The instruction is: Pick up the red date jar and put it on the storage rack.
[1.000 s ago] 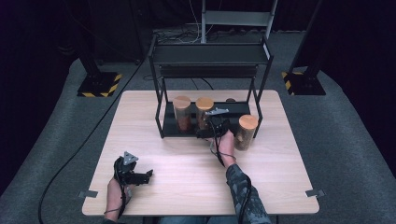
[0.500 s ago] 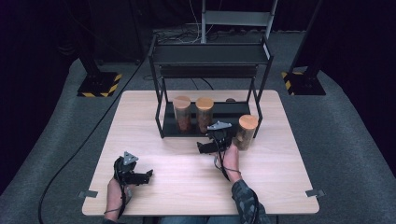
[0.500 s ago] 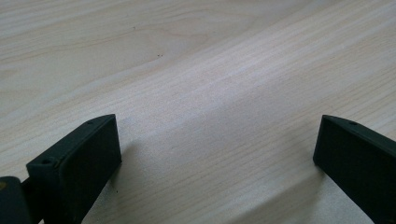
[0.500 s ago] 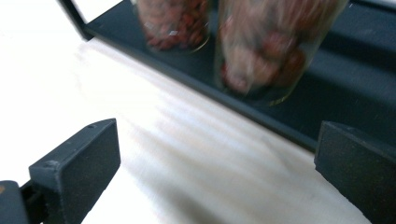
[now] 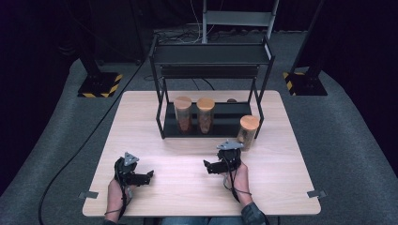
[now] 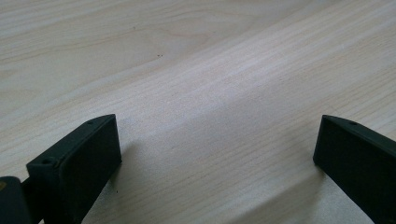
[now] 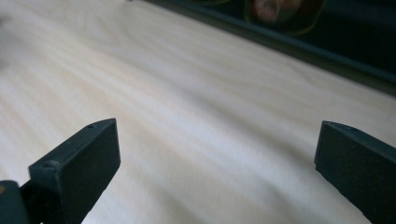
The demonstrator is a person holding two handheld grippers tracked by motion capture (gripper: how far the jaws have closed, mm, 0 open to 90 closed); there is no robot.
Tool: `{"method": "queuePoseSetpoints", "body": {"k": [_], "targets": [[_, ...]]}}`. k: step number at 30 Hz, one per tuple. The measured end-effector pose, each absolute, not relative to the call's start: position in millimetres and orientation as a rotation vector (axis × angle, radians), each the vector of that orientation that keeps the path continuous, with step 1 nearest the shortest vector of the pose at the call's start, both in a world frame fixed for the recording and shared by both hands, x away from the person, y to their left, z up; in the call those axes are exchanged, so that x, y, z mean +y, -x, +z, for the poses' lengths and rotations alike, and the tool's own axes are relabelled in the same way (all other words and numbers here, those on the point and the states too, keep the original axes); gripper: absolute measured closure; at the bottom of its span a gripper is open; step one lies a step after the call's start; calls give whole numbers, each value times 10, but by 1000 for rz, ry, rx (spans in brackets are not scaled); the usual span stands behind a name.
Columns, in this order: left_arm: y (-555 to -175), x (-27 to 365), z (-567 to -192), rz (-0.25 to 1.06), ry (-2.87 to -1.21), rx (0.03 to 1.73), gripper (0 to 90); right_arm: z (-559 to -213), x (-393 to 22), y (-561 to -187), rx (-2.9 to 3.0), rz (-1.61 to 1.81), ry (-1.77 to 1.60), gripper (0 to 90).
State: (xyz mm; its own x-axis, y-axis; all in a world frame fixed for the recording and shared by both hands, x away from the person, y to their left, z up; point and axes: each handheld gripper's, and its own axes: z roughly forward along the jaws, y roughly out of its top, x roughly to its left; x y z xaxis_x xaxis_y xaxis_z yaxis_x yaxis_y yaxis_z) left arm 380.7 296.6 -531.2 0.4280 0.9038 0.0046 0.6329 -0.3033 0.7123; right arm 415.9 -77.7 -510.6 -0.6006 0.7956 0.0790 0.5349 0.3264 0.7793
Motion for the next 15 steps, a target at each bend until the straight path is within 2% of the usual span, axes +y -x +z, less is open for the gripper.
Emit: {"method": "queuePoseSetpoints", "body": {"k": [15], "targets": [[-3807, 2966, -5312, 546, -2045, 1291, 1, -5255, -1172, -3701, 2271, 1085, -1232, 0]]}}
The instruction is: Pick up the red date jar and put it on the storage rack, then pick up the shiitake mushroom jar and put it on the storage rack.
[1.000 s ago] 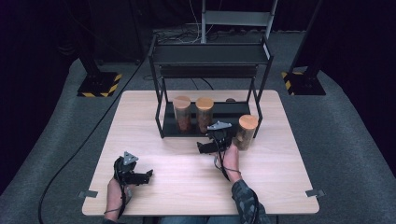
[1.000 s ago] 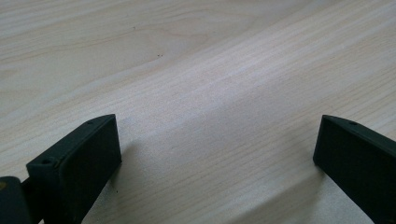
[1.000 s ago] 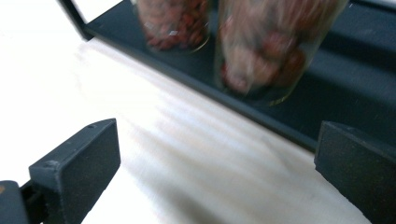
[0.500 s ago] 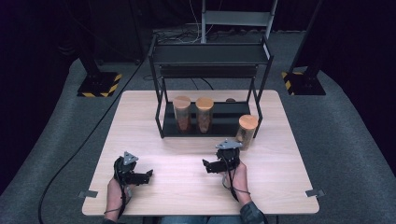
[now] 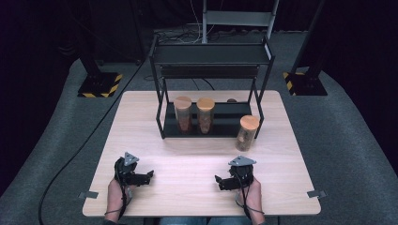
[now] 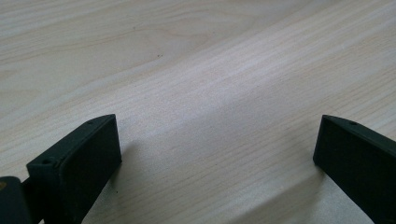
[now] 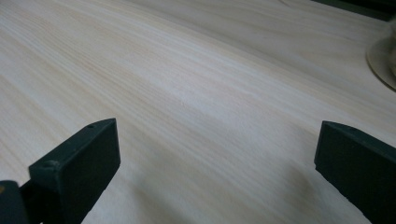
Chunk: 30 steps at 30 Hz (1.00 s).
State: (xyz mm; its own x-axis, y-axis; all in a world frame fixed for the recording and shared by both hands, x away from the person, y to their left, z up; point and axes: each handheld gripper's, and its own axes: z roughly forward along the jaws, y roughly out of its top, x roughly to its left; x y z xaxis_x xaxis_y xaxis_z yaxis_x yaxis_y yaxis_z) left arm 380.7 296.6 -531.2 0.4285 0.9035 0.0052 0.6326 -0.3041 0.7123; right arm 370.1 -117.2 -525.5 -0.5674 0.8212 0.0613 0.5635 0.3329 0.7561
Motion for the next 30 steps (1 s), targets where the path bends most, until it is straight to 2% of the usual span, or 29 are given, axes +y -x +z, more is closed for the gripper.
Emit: {"method": "queuePoseSetpoints", "body": {"k": [12, 30], "targets": [[-3807, 2965, -5312, 547, -2044, 1291, 2, -5264, -1430, -3498, 2245, 1129, -1270, 0], [-3808, 2966, -5312, 546, -2045, 1291, 1, -5235, -1600, -3669, 2078, 1055, -1375, 0]]}}
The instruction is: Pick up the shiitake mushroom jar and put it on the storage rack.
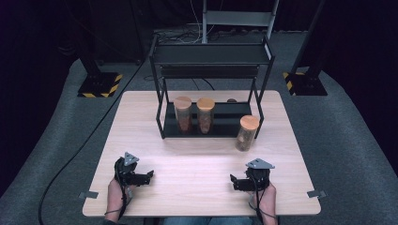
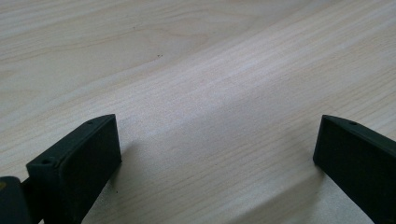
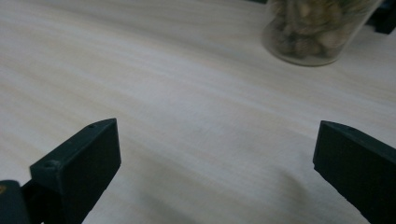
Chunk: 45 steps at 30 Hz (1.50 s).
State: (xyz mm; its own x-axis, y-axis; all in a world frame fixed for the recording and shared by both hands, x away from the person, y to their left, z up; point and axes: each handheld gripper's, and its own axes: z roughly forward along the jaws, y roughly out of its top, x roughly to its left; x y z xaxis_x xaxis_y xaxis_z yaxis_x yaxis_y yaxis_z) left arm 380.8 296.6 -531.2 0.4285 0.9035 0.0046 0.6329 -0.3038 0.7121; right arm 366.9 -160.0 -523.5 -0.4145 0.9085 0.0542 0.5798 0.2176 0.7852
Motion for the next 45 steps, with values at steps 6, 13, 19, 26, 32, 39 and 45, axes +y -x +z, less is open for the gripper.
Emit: {"method": "queuePoseSetpoints", "body": {"k": [6, 13, 19, 26, 32, 39, 45], "targets": [[-3809, 2967, -5312, 544, -2045, 1290, 0, -5160, -1623, -3852, 1994, 1047, -1384, 0], [-3812, 2967, -5312, 544, -2046, 1290, 0, -5036, -1629, -4198, 1892, 1043, -1365, 0], [-3810, 2966, -5312, 545, -2045, 1290, 1, -4945, -1631, -4451, 1829, 1051, -1348, 0], [-3811, 2966, -5312, 545, -2045, 1291, 1, -4919, -1603, -4614, 1812, 1053, -1323, 0], [-3810, 2966, -5312, 546, -2046, 1291, 1, -4927, -1575, -4688, 1794, 1061, -1311, 0], [-3811, 2967, -5312, 546, -2047, 1289, 0, -5012, -1587, -4724, 1739, 1058, -1330, 13], [-3811, 2966, -5312, 547, -2046, 1290, 1, -5062, -1636, -4729, 1773, 1126, -1329, 209]]}}
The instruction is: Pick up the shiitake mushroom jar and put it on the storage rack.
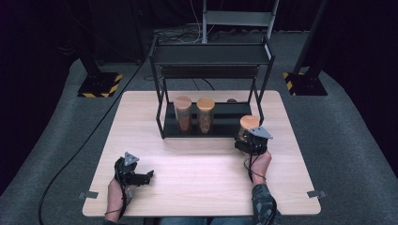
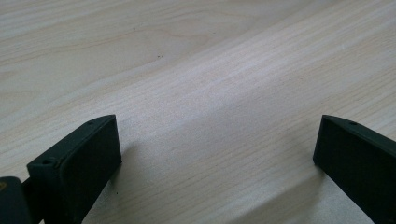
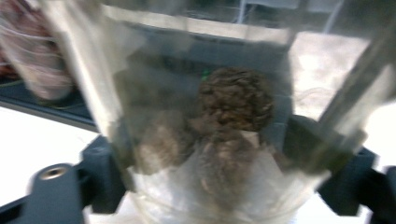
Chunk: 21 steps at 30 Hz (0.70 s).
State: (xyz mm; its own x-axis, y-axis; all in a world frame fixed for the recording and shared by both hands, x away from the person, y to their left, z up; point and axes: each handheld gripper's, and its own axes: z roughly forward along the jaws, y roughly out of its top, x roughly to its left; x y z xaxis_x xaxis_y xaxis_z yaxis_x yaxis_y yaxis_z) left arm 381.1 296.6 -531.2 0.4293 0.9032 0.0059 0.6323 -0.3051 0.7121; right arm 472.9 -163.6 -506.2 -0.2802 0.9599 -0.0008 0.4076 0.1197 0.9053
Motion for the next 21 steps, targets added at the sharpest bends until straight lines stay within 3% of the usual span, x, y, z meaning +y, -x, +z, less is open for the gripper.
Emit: {"method": "queuePoseSetpoints", "body": {"k": [2, 21], "targets": [[-3809, 2964, -5312, 550, -2046, 1289, 1, -5061, -1629, -4722, 1779, 1128, -1312, 240], [-3811, 2966, -5311, 547, -2046, 1291, 2, -4993, -1629, -4684, 1766, 1166, -1300, 245]]}}
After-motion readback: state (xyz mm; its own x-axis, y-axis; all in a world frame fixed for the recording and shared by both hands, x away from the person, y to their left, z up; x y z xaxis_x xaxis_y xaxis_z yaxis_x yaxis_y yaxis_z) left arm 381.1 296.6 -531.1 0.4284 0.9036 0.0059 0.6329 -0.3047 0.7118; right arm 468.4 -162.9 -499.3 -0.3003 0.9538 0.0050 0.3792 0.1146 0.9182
